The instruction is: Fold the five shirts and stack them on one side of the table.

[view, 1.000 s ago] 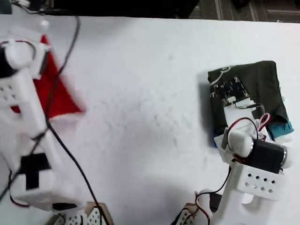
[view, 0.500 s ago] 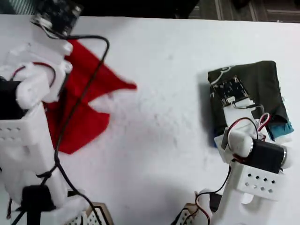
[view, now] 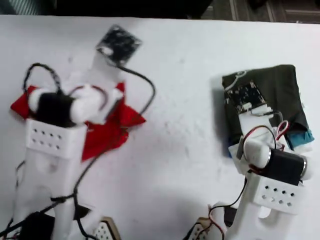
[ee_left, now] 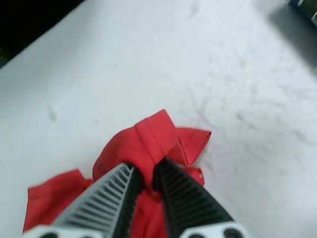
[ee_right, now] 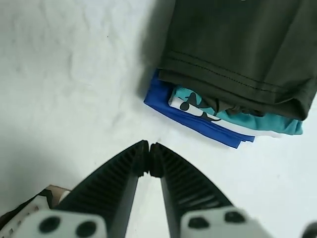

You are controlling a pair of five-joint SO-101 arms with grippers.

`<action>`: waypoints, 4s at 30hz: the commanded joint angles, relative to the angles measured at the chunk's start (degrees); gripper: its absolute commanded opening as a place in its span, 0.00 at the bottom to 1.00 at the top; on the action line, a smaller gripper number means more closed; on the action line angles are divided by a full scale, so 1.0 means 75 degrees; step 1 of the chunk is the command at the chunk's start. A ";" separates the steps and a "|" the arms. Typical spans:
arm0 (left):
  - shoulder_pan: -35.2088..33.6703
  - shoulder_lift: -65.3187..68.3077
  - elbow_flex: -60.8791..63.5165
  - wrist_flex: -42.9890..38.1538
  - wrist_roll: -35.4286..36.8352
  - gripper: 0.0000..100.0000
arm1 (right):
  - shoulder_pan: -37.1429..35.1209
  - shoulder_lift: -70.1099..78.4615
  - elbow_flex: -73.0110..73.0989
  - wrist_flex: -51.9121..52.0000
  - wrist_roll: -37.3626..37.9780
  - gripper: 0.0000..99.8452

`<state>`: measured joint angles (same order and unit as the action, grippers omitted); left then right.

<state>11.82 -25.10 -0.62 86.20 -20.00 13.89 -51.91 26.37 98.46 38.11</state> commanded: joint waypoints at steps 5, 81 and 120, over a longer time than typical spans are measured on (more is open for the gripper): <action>0.1823 -0.0311 -0.0211 -0.1418 0.0504 0.06 | 0.0627 -0.0029 -0.0035 -0.0100 -0.0012 0.02; -0.7203 -0.3780 0.4958 -0.0117 -0.1723 0.18 | -0.4015 1.0626 -0.5415 -0.0358 -0.2110 0.02; -0.4167 0.1682 0.5650 -0.1723 -0.4009 0.26 | -0.3804 0.9641 -0.6716 0.0006 -0.2157 0.02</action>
<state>-20.35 -14.90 42.90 75.47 -49.63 -15.21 24.40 -21.89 97.76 21.93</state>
